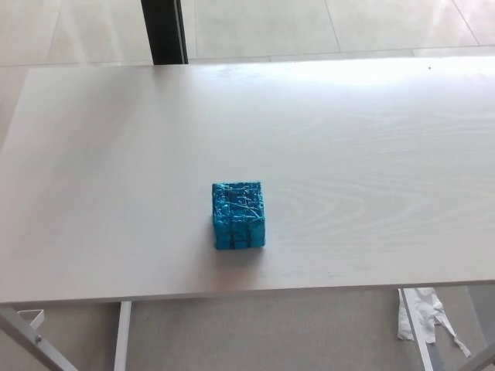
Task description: The robot uses its right hand to pick up a cube kept in the middle of the desk infront of it and hands it to a person
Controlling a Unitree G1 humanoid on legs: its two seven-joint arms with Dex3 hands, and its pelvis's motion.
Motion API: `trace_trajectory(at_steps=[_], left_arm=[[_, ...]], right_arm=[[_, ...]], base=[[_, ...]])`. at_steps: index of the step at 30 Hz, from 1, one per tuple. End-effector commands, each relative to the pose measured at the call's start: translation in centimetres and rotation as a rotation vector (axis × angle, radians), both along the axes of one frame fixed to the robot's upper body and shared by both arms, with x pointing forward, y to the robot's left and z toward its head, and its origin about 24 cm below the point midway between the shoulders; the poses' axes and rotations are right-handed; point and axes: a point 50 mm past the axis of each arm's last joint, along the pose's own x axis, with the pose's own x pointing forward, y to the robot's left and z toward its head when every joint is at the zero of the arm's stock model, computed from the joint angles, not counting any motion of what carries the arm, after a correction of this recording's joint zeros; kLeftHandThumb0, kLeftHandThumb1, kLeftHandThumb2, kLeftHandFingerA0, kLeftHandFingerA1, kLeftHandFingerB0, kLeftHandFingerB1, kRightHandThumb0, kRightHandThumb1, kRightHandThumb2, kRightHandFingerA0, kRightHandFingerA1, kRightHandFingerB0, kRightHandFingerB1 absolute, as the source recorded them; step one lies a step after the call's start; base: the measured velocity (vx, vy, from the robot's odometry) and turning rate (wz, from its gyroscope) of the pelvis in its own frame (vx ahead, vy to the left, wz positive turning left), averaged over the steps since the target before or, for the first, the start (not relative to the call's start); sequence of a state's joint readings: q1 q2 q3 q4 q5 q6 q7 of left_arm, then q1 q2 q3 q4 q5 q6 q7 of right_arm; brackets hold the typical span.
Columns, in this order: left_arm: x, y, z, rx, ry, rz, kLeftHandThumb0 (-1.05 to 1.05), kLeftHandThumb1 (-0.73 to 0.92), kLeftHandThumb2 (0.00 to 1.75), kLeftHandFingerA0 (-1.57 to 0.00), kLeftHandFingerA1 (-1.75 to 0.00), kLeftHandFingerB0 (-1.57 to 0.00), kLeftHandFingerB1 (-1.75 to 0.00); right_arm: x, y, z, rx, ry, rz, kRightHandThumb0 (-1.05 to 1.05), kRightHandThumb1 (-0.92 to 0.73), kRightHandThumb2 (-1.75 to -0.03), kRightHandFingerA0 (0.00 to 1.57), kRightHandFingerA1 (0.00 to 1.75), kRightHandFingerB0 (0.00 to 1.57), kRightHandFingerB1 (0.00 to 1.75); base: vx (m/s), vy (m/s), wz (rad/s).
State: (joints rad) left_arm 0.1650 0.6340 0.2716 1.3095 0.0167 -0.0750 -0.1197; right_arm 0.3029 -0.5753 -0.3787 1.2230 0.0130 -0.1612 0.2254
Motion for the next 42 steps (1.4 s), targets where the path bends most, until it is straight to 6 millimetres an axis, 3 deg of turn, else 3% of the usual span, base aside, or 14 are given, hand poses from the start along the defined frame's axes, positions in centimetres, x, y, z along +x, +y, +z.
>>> trace_trajectory(at_steps=[1, 3, 10, 12, 14, 15, 16, 20, 21, 23, 24, 25, 31, 42], left_arm=[[0.2, 0.5, 0.6, -0.002, -0.031, -0.005, -0.66, 0.75, 0.62, -0.62, -0.52, -0.58, -0.45], [0.3, 0.4, 0.5, -0.003, -0.036, -0.003, -0.66, 0.75, 0.62, -0.63, -0.52, -0.58, -0.45], [0.8, 0.6, 0.8, 0.0, -0.062, 0.01, -0.67, 0.75, 0.63, -0.6, -0.52, -0.54, -0.44], [1.0, 0.6, 0.7, 0.002, -0.055, -0.007, -0.68, 0.75, 0.63, -0.6, -0.52, -0.55, -0.44], [0.9, 0.6, 0.7, 0.0, -0.06, 0.008, -0.68, 0.76, 0.63, -0.56, -0.54, -0.53, -0.44], [0.9, 0.6, 0.7, 0.005, -0.053, -0.001, -0.67, 0.77, 0.63, -0.57, -0.54, -0.53, -0.45], [0.9, 0.6, 0.7, 0.007, -0.056, 0.006, -0.67, 0.77, 0.63, -0.57, -0.55, -0.52, -0.45], [1.1, 0.7, 0.9, 0.003, -0.077, 0.004, -0.68, 0.77, 0.63, -0.54, -0.56, -0.5, -0.45], [1.1, 0.7, 0.8, 0.012, -0.056, -0.015, -0.7, 0.78, 0.63, -0.57, -0.58, -0.52, -0.45], [1.0, 0.6, 0.8, 0.013, -0.05, -0.016, -0.7, 0.78, 0.63, -0.57, -0.59, -0.53, -0.46], [0.9, 0.6, 0.8, 0.008, -0.053, -0.015, -0.69, 0.78, 0.63, -0.55, -0.56, -0.52, -0.45], [0.9, 0.6, 0.7, 0.013, -0.046, -0.012, -0.67, 0.78, 0.63, -0.57, -0.54, -0.52, -0.44], [1.0, 0.5, 0.6, 0.016, -0.047, -0.006, -0.68, 0.77, 0.63, -0.57, -0.55, -0.51, -0.45], [1.0, 0.5, 0.6, 0.008, -0.057, 0.001, -0.69, 0.77, 0.63, -0.56, -0.57, -0.51, -0.46]], right_arm=[[0.4, -0.6, 0.8, -0.003, -0.06, 0.007, -0.52, -0.48, -0.81, 0.46, 0.56, 0.33, 0.47], [0.2, -1.1, 1.2, 0.004, -0.125, -0.077, -0.48, -0.57, -0.57, 0.45, 0.52, 0.32, 0.31], [2.2, -3.7, 4.9, -0.109, -0.408, -0.177, -0.54, -0.58, -0.57, 0.4, 0.57, 0.27, 0.3], [3.0, -4.5, 6.4, -0.177, -0.476, -0.181, -0.62, -0.46, -0.82, 0.45, 0.64, 0.22, 0.43], [3.4, -4.9, 7.6, -0.192, -0.57, -0.2, -0.55, -0.53, -0.57, 0.75, 0.66, 0.26, 0.3], [3.8, -5.0, 8.1, -0.197, -0.605, -0.199, -0.6, -0.46, -0.78, 0.63, 0.64, 0.2, 0.41], [4.1, -5.0, 8.4, -0.199, -0.64, -0.194, -0.52, -0.53, -0.56, 0.56, 0.49, 0.24, 0.29], [5.9, -4.7, 10.2, -0.238, -0.709, -0.119, -0.57, -0.52, -0.57, 0.46, 0.49, 0.22, 0.29], [7.0, -4.4, 11.2, -0.252, -0.769, -0.074, -0.6, -0.43, -0.75, 0.39, 0.56, 0.16, 0.4], [7.8, -3.9, 12.3, -0.25, -0.832, -0.022, -0.56, -0.54, -0.56, 0.43, 0.5, 0.19, 0.29], [8.7, -3.5, 13.4, -0.247, -0.898, 0.015, -0.56, -0.52, -0.57, 0.63, 0.53, 0.19, 0.29], [9.9, -2.6, 14.9, -0.244, -0.993, 0.067, -0.61, -0.43, -0.77, 0.37, 0.57, 0.13, 0.4], [14.3, 1.7, 21.1, -0.315, -1.219, 0.336, -0.64, -0.52, -0.56, 0.4, 0.49, 0.26, 0.36], [20.9, 11.3, 28.1, -0.225, -1.44, 0.823, -0.65, -0.44, -0.75, 0.16, 0.42, 0.1, 0.37]], base=[[0.0, 0.0, 0.0], [0.0, 0.0, 0.0], [0.0, 0.0, 0.0], [0.0, 0.0, 0.0], [0.0, 0.0, 0.0], [0.0, 0.0, 0.0], [0.0, 0.0, 0.0], [0.0, 0.0, 0.0], [0.0, 0.0, 0.0], [0.0, 0.0, 0.0], [0.0, 0.0, 0.0], [0.0, 0.0, 0.0], [0.0, 0.0, 0.0], [0.0, 0.0, 0.0]])
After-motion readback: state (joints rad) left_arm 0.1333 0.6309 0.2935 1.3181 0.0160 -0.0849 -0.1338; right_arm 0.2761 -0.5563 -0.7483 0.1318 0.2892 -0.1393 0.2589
